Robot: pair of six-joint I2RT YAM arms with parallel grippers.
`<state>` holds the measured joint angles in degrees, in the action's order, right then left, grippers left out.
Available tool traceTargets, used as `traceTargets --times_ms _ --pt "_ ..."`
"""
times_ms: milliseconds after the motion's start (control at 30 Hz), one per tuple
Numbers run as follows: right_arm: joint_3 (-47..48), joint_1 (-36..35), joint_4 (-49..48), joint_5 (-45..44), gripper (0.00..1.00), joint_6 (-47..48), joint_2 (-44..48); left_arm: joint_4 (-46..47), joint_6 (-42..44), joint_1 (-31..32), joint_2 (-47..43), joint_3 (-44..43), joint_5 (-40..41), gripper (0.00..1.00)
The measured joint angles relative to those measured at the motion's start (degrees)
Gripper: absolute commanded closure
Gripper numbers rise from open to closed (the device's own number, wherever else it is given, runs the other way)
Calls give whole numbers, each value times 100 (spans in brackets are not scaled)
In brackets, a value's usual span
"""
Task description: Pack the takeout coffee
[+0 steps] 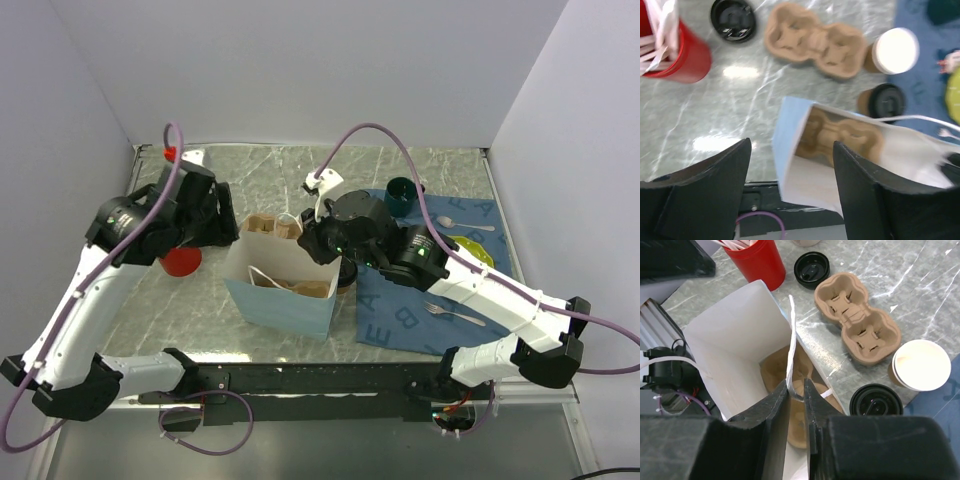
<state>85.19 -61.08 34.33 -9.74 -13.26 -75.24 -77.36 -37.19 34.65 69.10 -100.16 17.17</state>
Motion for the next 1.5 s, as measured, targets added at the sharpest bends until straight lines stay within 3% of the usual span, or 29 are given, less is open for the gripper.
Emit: traceTargets --times_ms 267,300,333,467,600,667,700,833,933,1067,1267,1300,1400,1500 --pt "4 0 144 37 71 -284 68 214 61 -66 -39 1226 -208 46" --pt "4 0 170 37 69 -337 92 284 74 -83 -48 1346 -251 53" --pt "4 0 197 42 66 -380 116 326 74 -98 -61 1419 -278 71" --pt "87 0 413 122 60 -570 195 369 57 -197 -74 1528 -339 96" --pt "575 7 1012 92 48 -935 197 136 -103 -343 -70 1226 -345 94" --pt "824 11 1294 39 46 -1141 199 138 -243 -428 -197 1233 -448 72" --pt "960 11 1497 4 45 -1283 203 155 -321 -463 -306 1316 -511 55" --pt "1117 11 2050 -13 44 -1700 190 -17 -553 -487 -511 1650 -684 33" --pt "1117 13 2396 -9 44 -1928 76 -35 -557 -490 -413 1637 -629 31" --pt "1121 15 2498 4 45 -2037 -229 -26 -540 -490 -385 1550 -496 40" --pt "1268 39 2597 -42 50 -2035 -881 -26 -437 -490 -313 1547 -415 65" --pt "1268 48 2621 -63 63 -2035 -979 -26 -413 -490 -308 1547 -409 77" --pt "1268 63 2677 -140 100 -2009 -1121 -31 -382 -490 -313 1547 -402 99" --pt "1351 70 2763 -168 100 -2013 -1172 -52 -358 -492 -304 1508 -404 99"
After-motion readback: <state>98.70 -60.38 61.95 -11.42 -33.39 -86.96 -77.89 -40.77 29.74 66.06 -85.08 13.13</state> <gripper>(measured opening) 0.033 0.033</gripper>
